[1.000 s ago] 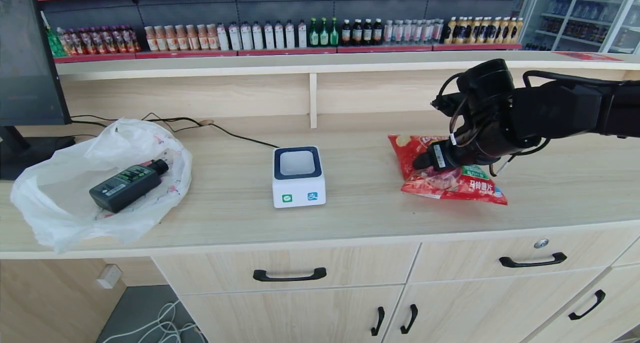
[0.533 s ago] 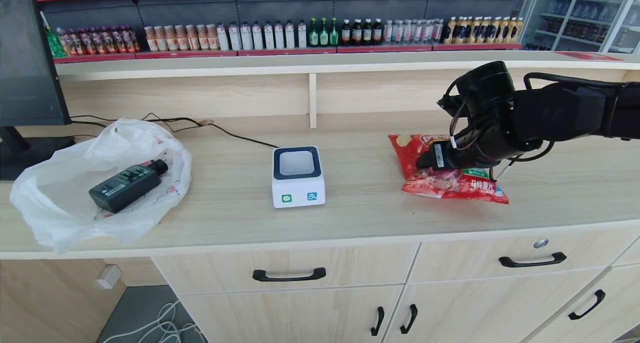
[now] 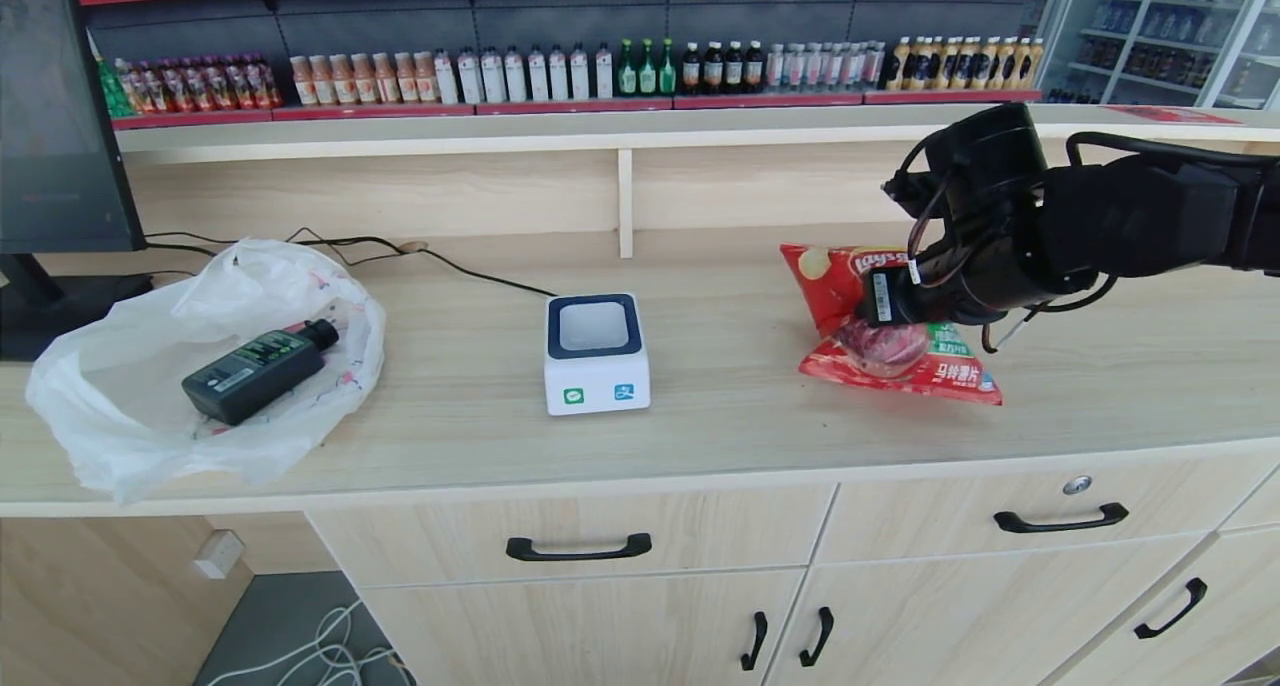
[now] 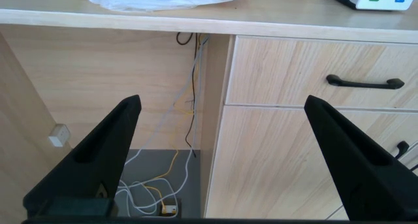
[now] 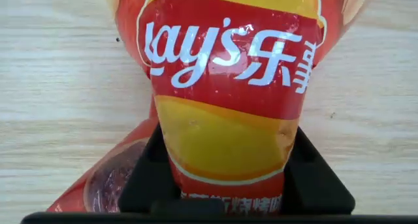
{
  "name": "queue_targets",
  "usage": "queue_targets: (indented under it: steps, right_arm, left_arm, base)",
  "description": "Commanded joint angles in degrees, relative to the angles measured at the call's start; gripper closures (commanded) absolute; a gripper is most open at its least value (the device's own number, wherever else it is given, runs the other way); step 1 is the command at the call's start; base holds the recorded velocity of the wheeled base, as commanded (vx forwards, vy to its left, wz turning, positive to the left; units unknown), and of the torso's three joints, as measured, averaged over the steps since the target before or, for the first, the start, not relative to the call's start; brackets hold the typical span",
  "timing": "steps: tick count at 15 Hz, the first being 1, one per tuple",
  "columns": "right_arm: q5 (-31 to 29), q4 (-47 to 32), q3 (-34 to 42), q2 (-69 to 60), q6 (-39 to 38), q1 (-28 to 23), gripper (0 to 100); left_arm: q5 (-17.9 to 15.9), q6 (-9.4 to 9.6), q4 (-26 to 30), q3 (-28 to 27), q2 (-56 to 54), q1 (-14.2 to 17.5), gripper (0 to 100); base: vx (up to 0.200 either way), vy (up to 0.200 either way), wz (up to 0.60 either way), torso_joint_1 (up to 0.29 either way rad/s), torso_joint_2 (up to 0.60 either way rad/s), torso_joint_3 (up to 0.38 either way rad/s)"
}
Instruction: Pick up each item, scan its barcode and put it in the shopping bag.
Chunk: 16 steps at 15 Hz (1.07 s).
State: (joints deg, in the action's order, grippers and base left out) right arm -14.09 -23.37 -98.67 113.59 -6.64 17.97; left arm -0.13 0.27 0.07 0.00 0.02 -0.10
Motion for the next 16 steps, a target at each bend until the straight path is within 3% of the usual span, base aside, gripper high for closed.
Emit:
queue_targets:
  steps: [1, 9, 14, 16]
  right_arm:
    - [0.0, 1.5, -0.3, -0.1, 0.1, 0.0, 100]
    - [2.1, 7.9, 5.7, -10.4, -0.3, 0.7, 100]
    - [6.3, 14.1, 20.3, -24.0, -0.3, 2.9, 100]
    - [10.4, 21.6, 30.7, -30.9, 0.0, 5.4, 100]
  left_arm:
    - [0.0, 0.0, 0.0, 0.0, 0.0, 0.0, 0]
    - [0.0, 0.0, 0.0, 0.0, 0.0, 0.0, 0]
    - [0.0, 0.0, 0.0, 0.0, 0.0, 0.0, 0]
    - [0.0, 0.0, 0.0, 0.0, 0.0, 0.0, 0]
  base:
    - [0.0, 0.0, 0.0, 0.0, 0.0, 0.0]
    - [0.0, 0.0, 0.0, 0.0, 0.0, 0.0]
    - [0.0, 0.0, 0.0, 0.0, 0.0, 0.0]
    - [0.0, 0.0, 0.0, 0.0, 0.0, 0.0]
